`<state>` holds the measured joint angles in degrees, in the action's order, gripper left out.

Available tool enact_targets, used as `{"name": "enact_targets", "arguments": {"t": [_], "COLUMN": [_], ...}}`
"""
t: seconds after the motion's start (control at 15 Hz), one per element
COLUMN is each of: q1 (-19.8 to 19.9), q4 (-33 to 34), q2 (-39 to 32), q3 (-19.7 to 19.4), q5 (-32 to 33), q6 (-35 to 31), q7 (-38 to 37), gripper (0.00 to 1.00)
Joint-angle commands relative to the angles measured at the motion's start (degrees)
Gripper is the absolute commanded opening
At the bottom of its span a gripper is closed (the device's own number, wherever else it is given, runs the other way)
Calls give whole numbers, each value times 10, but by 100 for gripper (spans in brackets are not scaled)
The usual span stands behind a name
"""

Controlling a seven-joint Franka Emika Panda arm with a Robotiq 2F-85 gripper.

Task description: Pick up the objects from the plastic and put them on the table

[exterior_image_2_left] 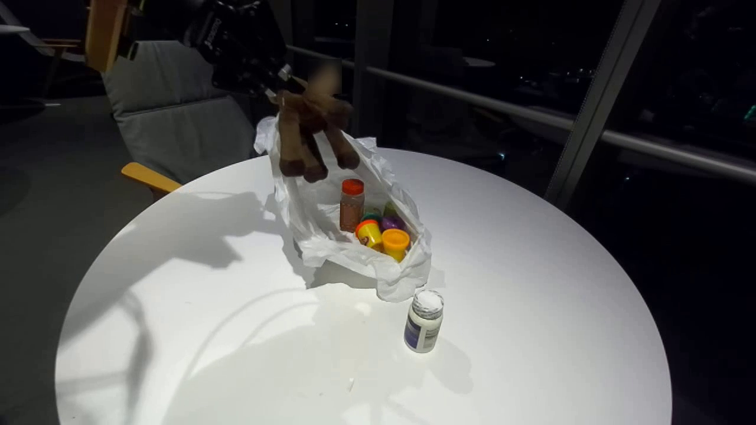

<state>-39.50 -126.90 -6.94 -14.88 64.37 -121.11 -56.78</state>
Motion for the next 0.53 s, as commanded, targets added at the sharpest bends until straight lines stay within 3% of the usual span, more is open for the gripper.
{"name": "enact_targets", "arguments": {"t": [0.0,0.2,0.47], "q1": [114,187,247], "q4": [-14,-33,-80], "q2": [-1,-4,21], "q3": [95,146,185], "q5": [4,-11,-68], "q6": [75,93,55], "q7": [-4,12,73], "gripper": [3,3,3]}}
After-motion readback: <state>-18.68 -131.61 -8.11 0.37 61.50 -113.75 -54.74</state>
